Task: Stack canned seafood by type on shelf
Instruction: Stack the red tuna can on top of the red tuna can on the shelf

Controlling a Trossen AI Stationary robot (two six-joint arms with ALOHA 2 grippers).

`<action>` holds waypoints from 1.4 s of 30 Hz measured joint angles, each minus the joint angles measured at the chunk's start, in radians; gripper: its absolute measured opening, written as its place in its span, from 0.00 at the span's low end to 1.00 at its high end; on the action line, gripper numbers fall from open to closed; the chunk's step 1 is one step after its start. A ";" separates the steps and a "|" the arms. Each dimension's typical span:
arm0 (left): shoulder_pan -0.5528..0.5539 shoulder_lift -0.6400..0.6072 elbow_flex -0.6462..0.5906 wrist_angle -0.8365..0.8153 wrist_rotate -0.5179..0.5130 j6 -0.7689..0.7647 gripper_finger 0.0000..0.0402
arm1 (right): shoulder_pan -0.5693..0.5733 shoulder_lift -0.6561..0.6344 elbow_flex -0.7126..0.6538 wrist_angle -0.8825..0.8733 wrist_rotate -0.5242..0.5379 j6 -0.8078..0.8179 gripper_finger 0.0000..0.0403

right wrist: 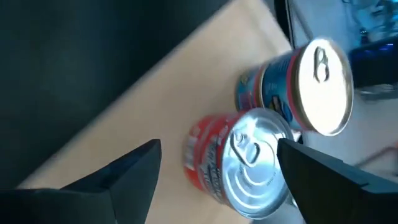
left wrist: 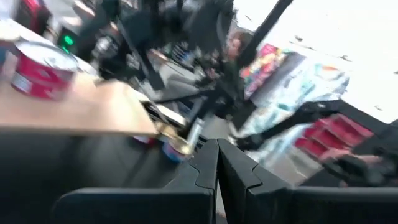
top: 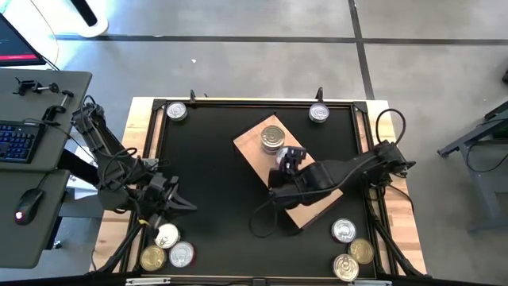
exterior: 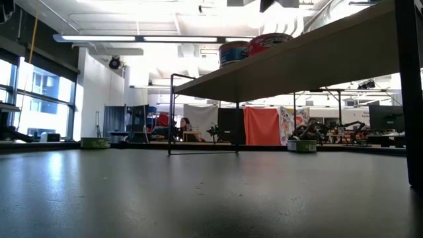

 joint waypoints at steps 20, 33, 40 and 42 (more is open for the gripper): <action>-0.257 0.527 0.085 -0.096 0.436 -0.581 0.00 | 0.144 0.109 0.106 0.598 -0.249 0.190 0.66; -0.277 0.720 0.095 -0.462 0.376 -0.912 0.00 | 0.162 0.309 0.103 0.693 -0.375 0.196 0.05; -0.255 0.731 0.096 -0.525 0.293 -0.928 0.00 | 0.186 0.309 0.103 0.687 -0.385 0.199 0.02; -0.227 0.731 0.096 -0.556 0.283 -0.901 0.00 | 0.189 0.309 0.103 0.687 -0.385 0.197 0.01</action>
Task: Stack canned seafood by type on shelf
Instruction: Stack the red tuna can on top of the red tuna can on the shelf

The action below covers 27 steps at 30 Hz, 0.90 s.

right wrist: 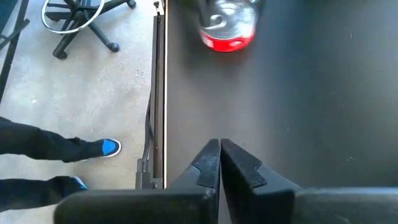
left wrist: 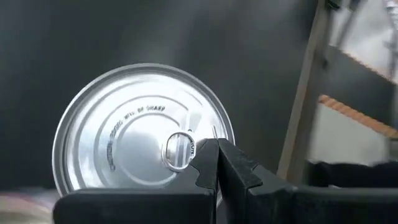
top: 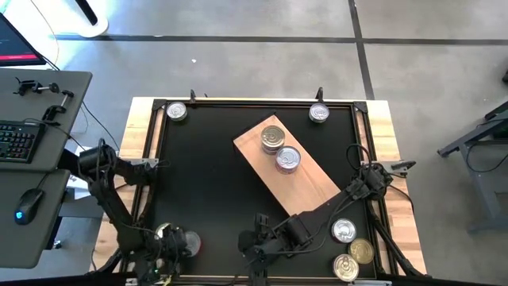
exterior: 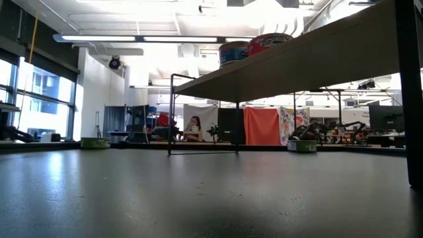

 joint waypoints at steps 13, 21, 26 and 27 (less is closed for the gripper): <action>0.327 0.070 -0.010 0.317 -0.004 0.458 0.00 | 0.000 0.000 0.000 -0.010 -0.046 -0.008 0.00; 0.472 0.209 0.001 0.727 0.094 0.631 0.00 | 0.000 0.000 0.000 -0.025 -0.054 -0.044 0.00; 0.482 0.108 0.010 0.654 0.166 0.778 0.00 | 0.006 0.001 0.001 -0.038 -0.118 -0.077 0.00; 0.474 0.071 0.010 0.617 0.166 0.786 0.00 | 0.009 0.007 0.002 -0.053 -0.126 -0.083 0.00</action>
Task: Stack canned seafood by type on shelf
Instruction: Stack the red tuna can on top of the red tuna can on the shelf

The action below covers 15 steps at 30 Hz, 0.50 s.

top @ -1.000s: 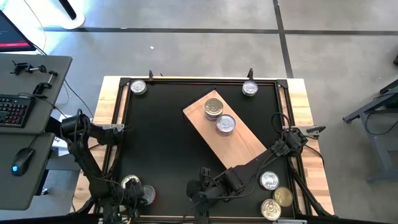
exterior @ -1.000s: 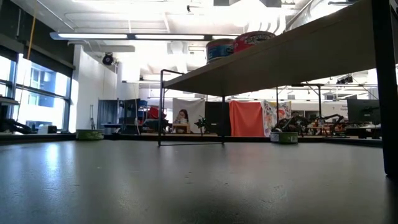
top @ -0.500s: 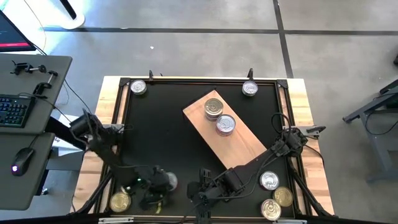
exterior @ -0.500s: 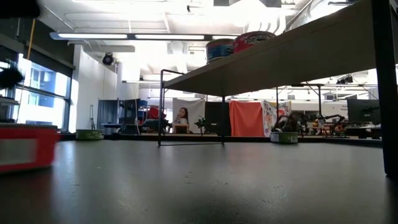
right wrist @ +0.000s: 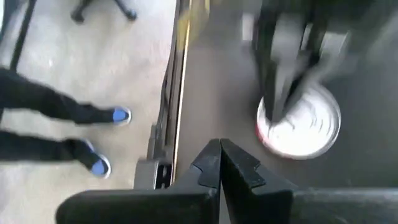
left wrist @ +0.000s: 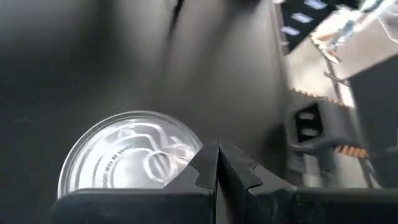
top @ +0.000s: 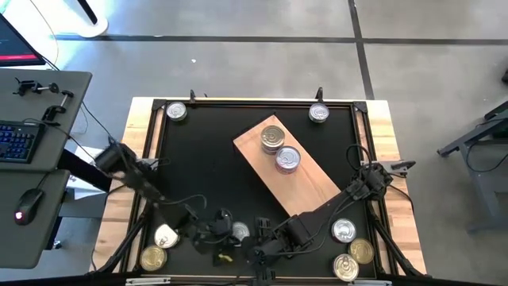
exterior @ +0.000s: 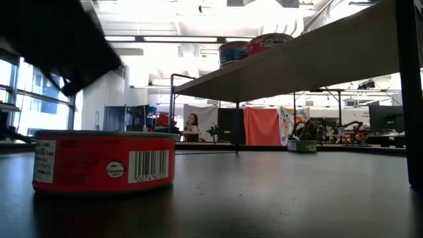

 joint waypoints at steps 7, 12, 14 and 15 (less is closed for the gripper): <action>-0.094 -0.177 -0.001 -0.425 -0.201 -0.009 0.00 | -0.009 0.126 0.000 -0.072 -0.016 0.049 0.00; -0.099 -0.158 -0.003 -0.482 -0.222 -0.034 0.00 | -0.038 0.210 -0.001 -0.068 -0.016 0.051 0.00; -0.093 -0.135 -0.002 -0.416 -0.208 0.006 0.00 | -0.050 0.216 -0.002 -0.067 -0.005 0.013 0.00; -0.087 -0.121 -0.002 -0.383 -0.190 0.039 0.00 | -0.057 0.217 -0.001 -0.073 -0.001 -0.002 0.00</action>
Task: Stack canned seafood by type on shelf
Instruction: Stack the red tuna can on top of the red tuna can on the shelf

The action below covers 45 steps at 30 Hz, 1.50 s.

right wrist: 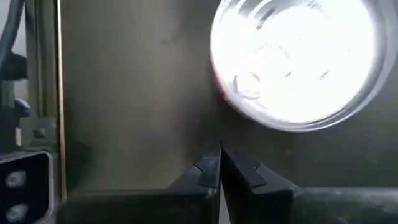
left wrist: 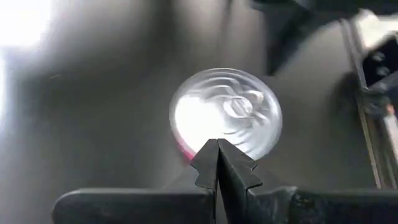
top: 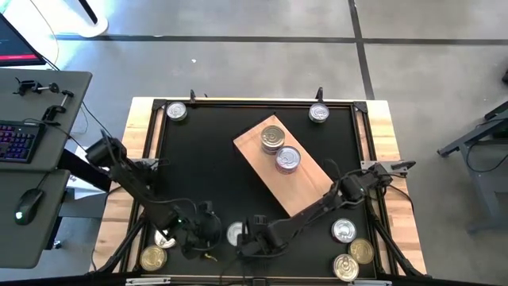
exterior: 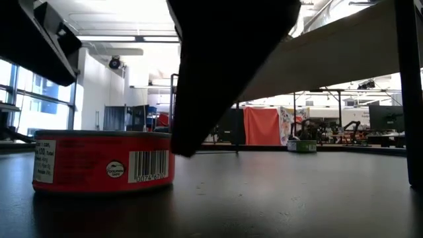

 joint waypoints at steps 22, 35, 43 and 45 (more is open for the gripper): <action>0.011 0.152 0.004 0.116 0.017 0.006 0.00 | -0.046 0.027 0.000 -0.008 0.039 -0.032 0.00; 0.003 0.150 0.003 0.055 0.032 0.012 0.00 | -0.045 0.021 0.107 -0.058 0.038 -0.041 0.00; -0.009 0.152 0.002 0.040 0.015 0.012 0.00 | -0.045 0.018 0.152 -0.056 0.046 -0.054 0.00; -0.011 0.152 0.002 0.041 0.008 0.012 0.00 | -0.045 0.018 0.162 -0.054 0.047 -0.054 0.00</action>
